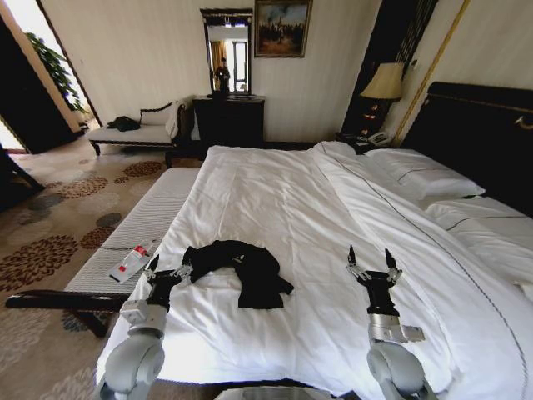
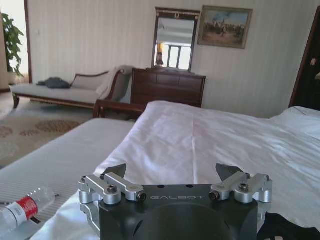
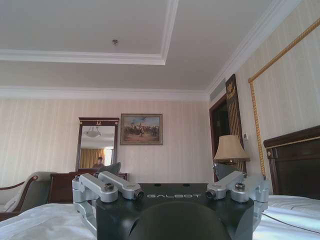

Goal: Fold the clothes on the bed.

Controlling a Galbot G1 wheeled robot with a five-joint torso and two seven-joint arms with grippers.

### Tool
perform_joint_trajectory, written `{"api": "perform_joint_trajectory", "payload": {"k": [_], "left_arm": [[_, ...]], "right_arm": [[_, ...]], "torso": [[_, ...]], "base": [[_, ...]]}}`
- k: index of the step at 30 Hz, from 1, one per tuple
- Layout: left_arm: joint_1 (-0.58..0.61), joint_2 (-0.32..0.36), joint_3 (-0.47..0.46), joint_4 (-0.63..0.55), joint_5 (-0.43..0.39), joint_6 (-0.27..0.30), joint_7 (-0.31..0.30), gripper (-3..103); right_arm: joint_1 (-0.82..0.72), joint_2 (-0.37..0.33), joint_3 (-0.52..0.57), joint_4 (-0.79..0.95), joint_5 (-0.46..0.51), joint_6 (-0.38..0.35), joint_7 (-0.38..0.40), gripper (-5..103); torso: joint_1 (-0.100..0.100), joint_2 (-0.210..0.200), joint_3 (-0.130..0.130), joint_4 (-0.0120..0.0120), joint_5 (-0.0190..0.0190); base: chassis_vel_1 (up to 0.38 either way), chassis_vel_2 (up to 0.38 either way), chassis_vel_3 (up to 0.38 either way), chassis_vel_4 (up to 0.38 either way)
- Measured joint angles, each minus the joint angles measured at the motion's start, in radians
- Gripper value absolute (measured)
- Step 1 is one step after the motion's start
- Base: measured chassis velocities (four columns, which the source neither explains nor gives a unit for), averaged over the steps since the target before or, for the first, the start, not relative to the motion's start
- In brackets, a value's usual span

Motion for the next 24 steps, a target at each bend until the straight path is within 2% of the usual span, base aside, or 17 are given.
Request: {"api": "perform_joint_trajectory", "payload": {"k": [2,3,5,7,8,10,14,24], "left_arm": [[-0.060,0.044,-0.006,0.007,-0.117,0.110,-0.015,100],[-0.060,0.044,-0.006,0.007,-0.117,0.110,-0.015,100],[-0.096,0.061,-0.007,0.019,-0.163,0.218,-0.015,100],[-0.126,0.063,-0.003,0.034,-0.188,0.297,-0.011,100],[-0.126,0.063,-0.003,0.034,-0.188,0.297,-0.011,100],[-0.169,0.053,0.012,0.058,-0.221,0.363,-0.009,100],[-0.254,0.039,0.071,0.120,-0.227,0.397,-0.008,100],[-0.425,0.005,0.171,0.263,-0.221,0.401,-0.035,100]], "right_arm": [[0.011,0.002,-0.007,-0.013,-0.007,0.005,0.000,100],[0.011,0.002,-0.007,-0.013,-0.007,0.005,0.000,100],[0.017,0.004,-0.015,-0.021,-0.014,0.007,0.000,100],[0.023,0.004,-0.022,-0.027,-0.018,0.007,-0.001,100],[0.023,0.004,-0.022,-0.027,-0.018,0.007,-0.001,100],[0.029,0.000,-0.027,-0.034,-0.020,0.007,-0.001,100],[0.030,-0.004,-0.027,-0.050,-0.023,0.008,-0.002,100],[0.049,-0.004,-0.034,-0.096,-0.029,0.013,-0.002,100]], "torso": [[0.000,0.000,0.000,-0.0001,-0.0001],[0.000,0.000,0.000,-0.0001,-0.0001],[0.000,0.000,0.000,0.0000,-0.0001],[0.000,0.000,0.000,0.0001,-0.0001],[0.000,0.000,0.000,0.0001,-0.0001],[0.000,0.000,0.000,0.0003,0.0000],[0.000,0.000,0.000,0.0000,0.0001],[0.000,0.000,0.000,0.0000,0.0002]], "base": [[0.000,0.000,0.000,0.000],[0.000,0.000,0.000,0.000],[0.000,0.000,0.000,0.000],[0.000,0.000,0.000,0.000],[0.000,0.000,0.000,0.000],[0.000,0.000,0.000,0.000],[0.000,0.000,0.000,0.000],[0.000,0.000,0.000,0.000]]}}
